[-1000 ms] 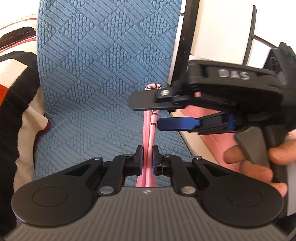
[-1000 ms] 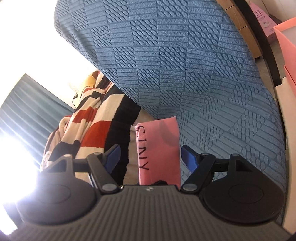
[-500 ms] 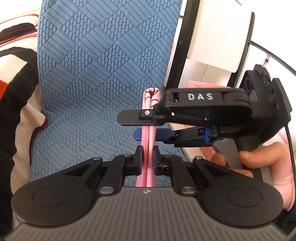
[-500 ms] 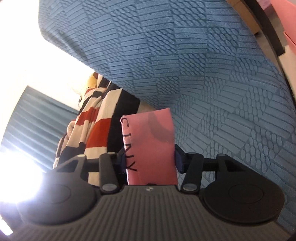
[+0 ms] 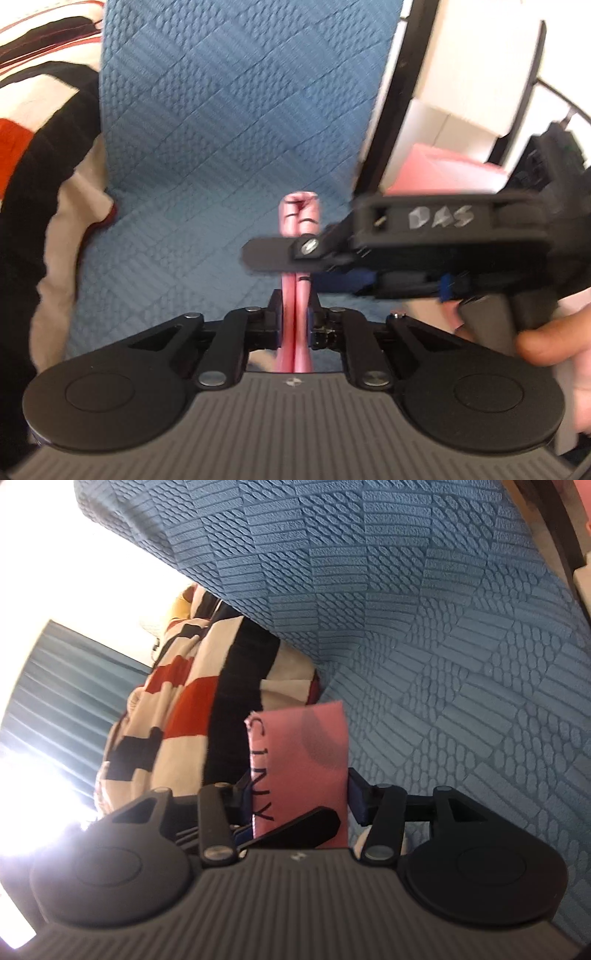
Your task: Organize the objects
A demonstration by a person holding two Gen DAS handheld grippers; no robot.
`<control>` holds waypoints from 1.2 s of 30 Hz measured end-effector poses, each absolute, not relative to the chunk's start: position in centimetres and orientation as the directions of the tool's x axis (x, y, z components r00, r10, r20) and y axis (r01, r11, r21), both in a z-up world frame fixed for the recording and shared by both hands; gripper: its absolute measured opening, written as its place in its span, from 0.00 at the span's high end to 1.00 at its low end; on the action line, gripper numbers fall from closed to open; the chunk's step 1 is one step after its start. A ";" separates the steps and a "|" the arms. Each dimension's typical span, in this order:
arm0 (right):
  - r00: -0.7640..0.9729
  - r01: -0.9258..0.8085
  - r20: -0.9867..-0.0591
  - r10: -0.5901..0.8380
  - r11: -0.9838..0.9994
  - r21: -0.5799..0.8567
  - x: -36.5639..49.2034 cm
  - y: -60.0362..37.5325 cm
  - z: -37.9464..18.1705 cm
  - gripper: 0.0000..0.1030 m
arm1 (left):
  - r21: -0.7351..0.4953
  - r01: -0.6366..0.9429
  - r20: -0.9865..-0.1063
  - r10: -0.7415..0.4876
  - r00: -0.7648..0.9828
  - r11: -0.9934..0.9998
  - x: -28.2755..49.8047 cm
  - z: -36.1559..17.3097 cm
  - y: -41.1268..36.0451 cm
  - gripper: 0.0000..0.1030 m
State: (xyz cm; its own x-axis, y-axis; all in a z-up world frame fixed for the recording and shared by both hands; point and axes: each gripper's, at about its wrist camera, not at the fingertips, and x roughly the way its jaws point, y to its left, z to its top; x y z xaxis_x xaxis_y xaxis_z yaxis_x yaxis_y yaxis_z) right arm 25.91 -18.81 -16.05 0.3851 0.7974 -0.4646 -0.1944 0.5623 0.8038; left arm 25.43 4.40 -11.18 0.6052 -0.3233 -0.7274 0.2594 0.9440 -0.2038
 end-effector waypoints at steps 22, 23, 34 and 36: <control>0.365 -0.343 -0.702 0.612 0.789 0.510 25.1 -15.9 -17.1 0.50 | -0.126 0.030 -0.770 -0.117 0.627 0.992 27.2 -12.1 8.4 0.87; 0.357 -0.363 -0.716 0.600 0.795 0.486 25.0 -15.3 -17.4 0.51 | -0.128 0.024 -0.771 -0.115 0.626 0.991 27.3 -12.1 8.5 0.87; 0.312 -0.508 -0.789 0.529 0.795 0.332 23.9 -12.0 -19.3 0.70 | -0.131 0.003 -0.777 -0.104 0.621 0.991 27.7 -12.3 8.7 0.87; 0.314 -0.526 -0.799 0.513 0.794 0.304 23.6 -11.6 -19.4 0.70 | -0.132 -0.002 -0.777 -0.102 0.621 0.991 27.7 -12.3 8.7 0.87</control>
State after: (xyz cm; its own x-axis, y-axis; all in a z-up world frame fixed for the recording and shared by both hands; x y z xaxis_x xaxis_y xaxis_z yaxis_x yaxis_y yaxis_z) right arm 23.65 -11.63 -19.39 0.3136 0.5134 -0.7988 -0.5261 0.7943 0.3039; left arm 27.73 8.74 -12.30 0.6210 -0.1024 -0.7771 -0.0020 0.9912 -0.1322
